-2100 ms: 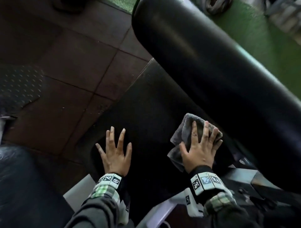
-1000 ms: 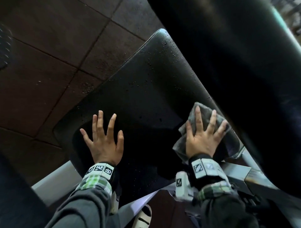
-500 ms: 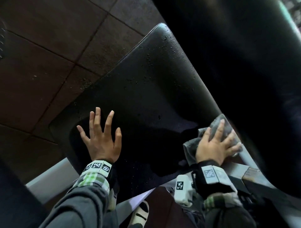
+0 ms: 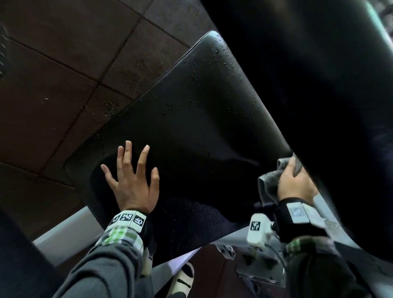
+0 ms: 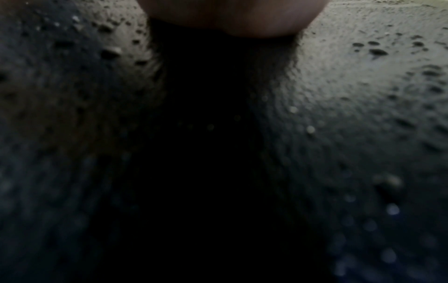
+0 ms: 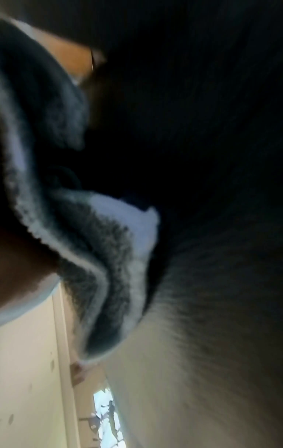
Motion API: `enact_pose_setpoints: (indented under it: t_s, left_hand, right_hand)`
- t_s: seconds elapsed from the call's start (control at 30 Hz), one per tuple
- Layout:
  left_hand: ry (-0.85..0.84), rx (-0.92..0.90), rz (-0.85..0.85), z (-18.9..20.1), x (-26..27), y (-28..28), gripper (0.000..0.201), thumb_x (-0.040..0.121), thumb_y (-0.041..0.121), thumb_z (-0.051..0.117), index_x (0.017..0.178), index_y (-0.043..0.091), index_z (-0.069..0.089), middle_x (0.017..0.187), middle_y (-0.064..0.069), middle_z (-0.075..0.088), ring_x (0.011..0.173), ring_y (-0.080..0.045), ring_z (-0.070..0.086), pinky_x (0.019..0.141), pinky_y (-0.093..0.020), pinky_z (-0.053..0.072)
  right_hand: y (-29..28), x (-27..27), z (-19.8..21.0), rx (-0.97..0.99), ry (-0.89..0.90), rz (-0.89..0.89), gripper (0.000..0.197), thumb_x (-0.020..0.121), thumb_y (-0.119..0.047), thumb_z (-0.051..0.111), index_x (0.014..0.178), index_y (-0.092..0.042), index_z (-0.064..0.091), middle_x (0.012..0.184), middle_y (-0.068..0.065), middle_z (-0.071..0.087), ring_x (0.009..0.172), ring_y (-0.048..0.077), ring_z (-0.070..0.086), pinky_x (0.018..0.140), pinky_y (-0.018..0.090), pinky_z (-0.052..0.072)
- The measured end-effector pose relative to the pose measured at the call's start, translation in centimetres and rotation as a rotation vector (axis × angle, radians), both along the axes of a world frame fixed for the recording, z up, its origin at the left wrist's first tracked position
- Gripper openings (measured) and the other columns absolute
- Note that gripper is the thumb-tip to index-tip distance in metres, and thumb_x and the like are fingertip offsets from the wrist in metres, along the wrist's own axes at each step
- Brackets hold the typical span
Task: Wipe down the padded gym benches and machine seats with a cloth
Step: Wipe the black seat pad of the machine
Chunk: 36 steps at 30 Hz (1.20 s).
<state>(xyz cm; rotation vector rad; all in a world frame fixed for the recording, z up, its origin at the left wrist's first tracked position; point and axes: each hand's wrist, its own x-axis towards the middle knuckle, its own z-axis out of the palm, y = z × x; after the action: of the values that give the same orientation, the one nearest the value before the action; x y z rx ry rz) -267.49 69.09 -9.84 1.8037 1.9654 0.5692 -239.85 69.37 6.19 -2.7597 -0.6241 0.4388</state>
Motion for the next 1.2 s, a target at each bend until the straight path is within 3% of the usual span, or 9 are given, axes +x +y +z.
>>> enact_pose_setpoints:
  t_s: [0.07, 0.23, 0.37, 0.47, 0.57, 0.7, 0.83, 1.1, 1.2]
  left_hand:
    - [0.005, 0.004, -0.001, -0.1, 0.0, 0.0, 0.057, 0.094, 0.042, 0.035, 0.149, 0.029, 0.031, 0.163, -0.007, 0.016, 0.152, -0.023, 0.009, 0.115, -0.065, -0.001]
    - [-0.006, 0.003, 0.008, -0.1, 0.0, 0.0, 0.057, 0.094, 0.043, 0.035, 0.149, 0.03, 0.032, 0.163, -0.006, 0.016, 0.152, -0.023, 0.01, 0.115, -0.065, -0.001]
    - [0.009, 0.005, 0.011, 0.4, -0.1, 0.5, 0.055, 0.092, 0.044, 0.037, 0.145, 0.029, 0.035, 0.159, -0.009, 0.023, 0.148, -0.026, 0.019, 0.114, -0.067, 0.007]
    - [0.015, 0.012, 0.036, 1.1, -0.6, 2.2, 0.053, 0.094, 0.044, 0.036, 0.145, 0.032, 0.035, 0.158, -0.008, 0.025, 0.146, -0.026, 0.024, 0.114, -0.065, 0.01]
    - [0.013, -0.035, 0.1, 1.1, -1.6, 3.8, 0.055, 0.096, 0.047, 0.031, 0.15, 0.038, 0.028, 0.164, -0.003, 0.014, 0.15, -0.022, 0.013, 0.115, -0.063, 0.005]
    - [-0.002, -0.115, 0.102, 0.1, -2.1, 4.1, 0.06, 0.096, 0.054, 0.02, 0.154, 0.043, 0.016, 0.166, -0.001, 0.002, 0.152, -0.018, 0.0, 0.117, -0.061, -0.002]
    - [-0.024, -0.074, 0.114, -0.2, -2.0, 3.8, 0.059, 0.097, 0.051, 0.024, 0.154, 0.042, 0.019, 0.166, -0.001, 0.005, 0.152, -0.019, 0.003, 0.116, -0.061, -0.003]
    - [-0.015, -0.029, 0.131, -0.6, -1.9, 3.6, 0.058, 0.097, 0.047, 0.03, 0.154, 0.041, 0.022, 0.166, -0.002, 0.009, 0.152, -0.02, 0.006, 0.117, -0.061, 0.001]
    - [-0.015, -0.012, 0.14, -0.6, -1.9, 3.7, 0.057, 0.097, 0.046, 0.031, 0.153, 0.04, 0.024, 0.165, -0.003, 0.012, 0.152, -0.02, 0.008, 0.117, -0.061, 0.002]
  right_hand:
    - [-1.2, -0.3, -1.0, -0.054, -0.225, 0.051, 0.051, 0.1, -0.034, 0.034, 0.145, -0.011, 0.029, 0.153, 0.018, 0.019, 0.141, 0.033, 0.014, 0.109, 0.028, 0.004]
    - [-0.9, -3.4, -3.5, -0.133, -0.285, 0.252, 0.05, 0.098, -0.044, 0.031, 0.146, -0.032, 0.026, 0.155, 0.016, 0.007, 0.138, 0.044, -0.001, 0.112, 0.05, -0.005]
    - [2.4, -2.0, -2.5, -0.098, -0.276, 0.267, 0.052, 0.097, -0.045, 0.034, 0.143, -0.019, 0.036, 0.149, 0.018, 0.028, 0.137, 0.036, 0.022, 0.111, 0.04, 0.012]
    - [3.5, 0.2, -0.6, -0.085, -0.098, 0.163, 0.056, 0.096, -0.049, 0.033, 0.126, -0.005, 0.051, 0.129, 0.024, 0.051, 0.119, 0.037, 0.047, 0.093, 0.034, 0.033]
    - [2.0, 0.6, 0.3, -0.058, -0.024, 0.103, 0.047, 0.1, -0.031, 0.034, 0.124, 0.005, 0.051, 0.129, 0.027, 0.05, 0.118, 0.038, 0.046, 0.091, 0.032, 0.029]
    - [-1.4, -0.7, -0.9, 0.008, -0.259, 0.12, 0.044, 0.099, -0.027, 0.041, 0.139, -0.007, 0.041, 0.145, 0.023, 0.035, 0.134, 0.036, 0.028, 0.107, 0.028, 0.013]
    - [-2.3, -0.7, -2.5, -0.03, -0.383, 0.183, 0.047, 0.095, -0.03, 0.04, 0.135, -0.006, 0.047, 0.139, 0.03, 0.039, 0.132, 0.045, 0.029, 0.112, 0.051, 0.013]
    - [5.5, -3.4, 2.0, 0.027, 0.001, 0.059, 0.041, 0.101, -0.018, 0.031, 0.131, 0.007, 0.044, 0.136, 0.027, 0.044, 0.126, 0.037, 0.038, 0.092, 0.029, 0.028]
    - [9.3, -5.0, 2.8, 0.028, 0.078, 0.102, 0.04, 0.102, -0.024, 0.031, 0.133, -0.004, 0.047, 0.14, 0.017, 0.045, 0.128, 0.029, 0.039, 0.084, 0.021, 0.022]
